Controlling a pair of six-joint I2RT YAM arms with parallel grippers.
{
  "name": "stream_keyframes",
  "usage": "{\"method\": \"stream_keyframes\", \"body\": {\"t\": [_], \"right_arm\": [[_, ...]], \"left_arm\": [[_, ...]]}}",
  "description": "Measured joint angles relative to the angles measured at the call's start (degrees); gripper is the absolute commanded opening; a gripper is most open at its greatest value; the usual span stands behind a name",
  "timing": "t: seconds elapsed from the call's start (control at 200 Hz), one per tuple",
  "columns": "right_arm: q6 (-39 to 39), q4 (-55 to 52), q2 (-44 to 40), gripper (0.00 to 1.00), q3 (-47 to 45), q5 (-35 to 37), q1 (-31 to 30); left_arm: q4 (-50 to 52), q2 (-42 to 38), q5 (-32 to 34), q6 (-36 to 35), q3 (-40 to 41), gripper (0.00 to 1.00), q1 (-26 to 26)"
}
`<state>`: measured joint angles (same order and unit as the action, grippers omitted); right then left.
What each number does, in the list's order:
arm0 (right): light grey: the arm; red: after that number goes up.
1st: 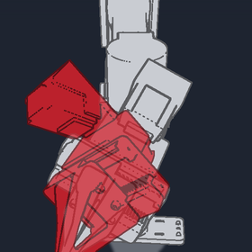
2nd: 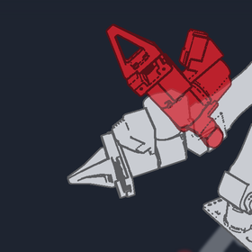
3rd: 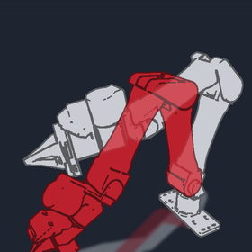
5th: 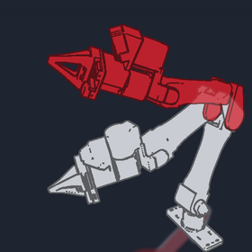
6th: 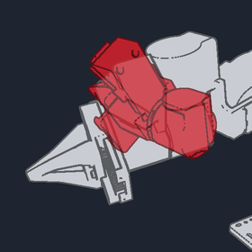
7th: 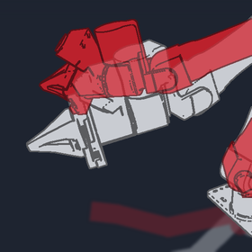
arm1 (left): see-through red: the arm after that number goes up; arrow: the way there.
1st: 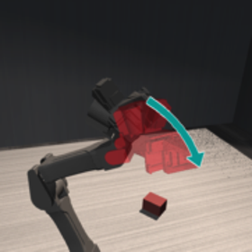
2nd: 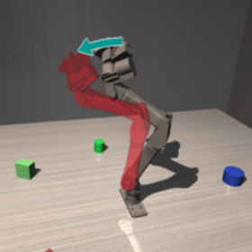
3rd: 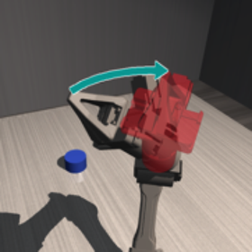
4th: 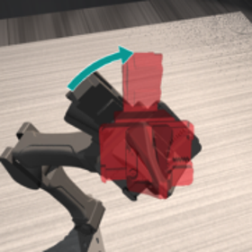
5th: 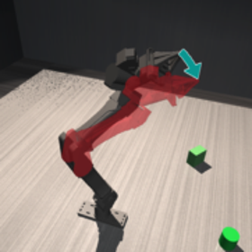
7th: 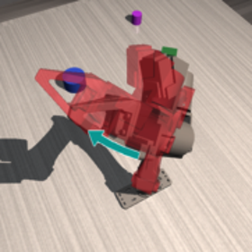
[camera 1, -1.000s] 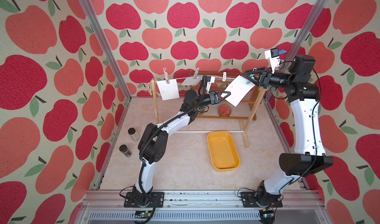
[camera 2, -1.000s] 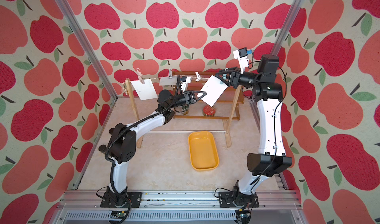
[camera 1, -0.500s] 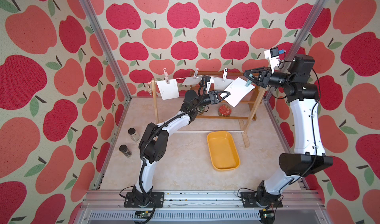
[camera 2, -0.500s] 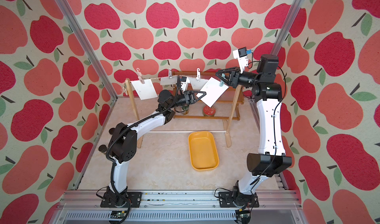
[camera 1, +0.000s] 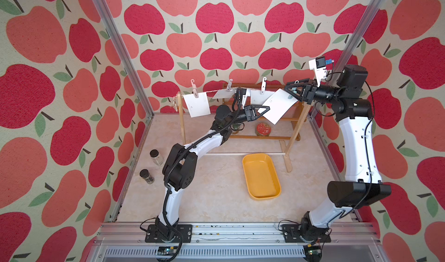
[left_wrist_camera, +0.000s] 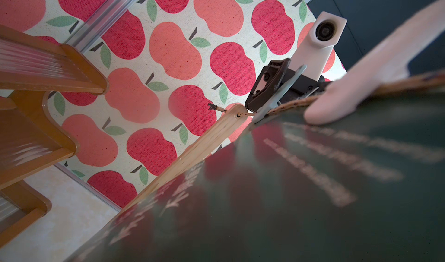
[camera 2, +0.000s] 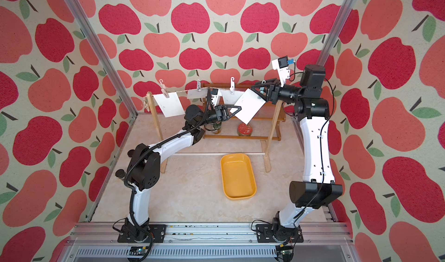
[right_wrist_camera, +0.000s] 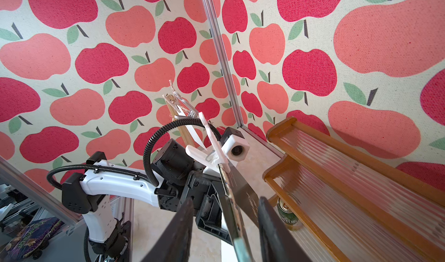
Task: Remove the postcards from the strings
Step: Remove the clamp from the clothesline.
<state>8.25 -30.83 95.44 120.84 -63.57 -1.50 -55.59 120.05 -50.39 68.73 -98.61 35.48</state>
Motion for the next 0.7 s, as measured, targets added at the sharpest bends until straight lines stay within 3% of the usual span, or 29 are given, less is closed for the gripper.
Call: {"method": "stream_keyframes", "body": {"t": [0.195, 0.7], "right_arm": [[0.22, 0.55, 0.0, 0.32, -0.13, 0.02, 0.0], [0.59, 0.79, 0.02, 0.22, -0.11, 0.72, -0.17]], "left_arm": [[-0.44, 0.04, -0.02, 0.72, -0.04, 0.0, 0.0], [-0.59, 0.07, 0.0, 0.87, -0.35, 0.0, 0.0]]}}
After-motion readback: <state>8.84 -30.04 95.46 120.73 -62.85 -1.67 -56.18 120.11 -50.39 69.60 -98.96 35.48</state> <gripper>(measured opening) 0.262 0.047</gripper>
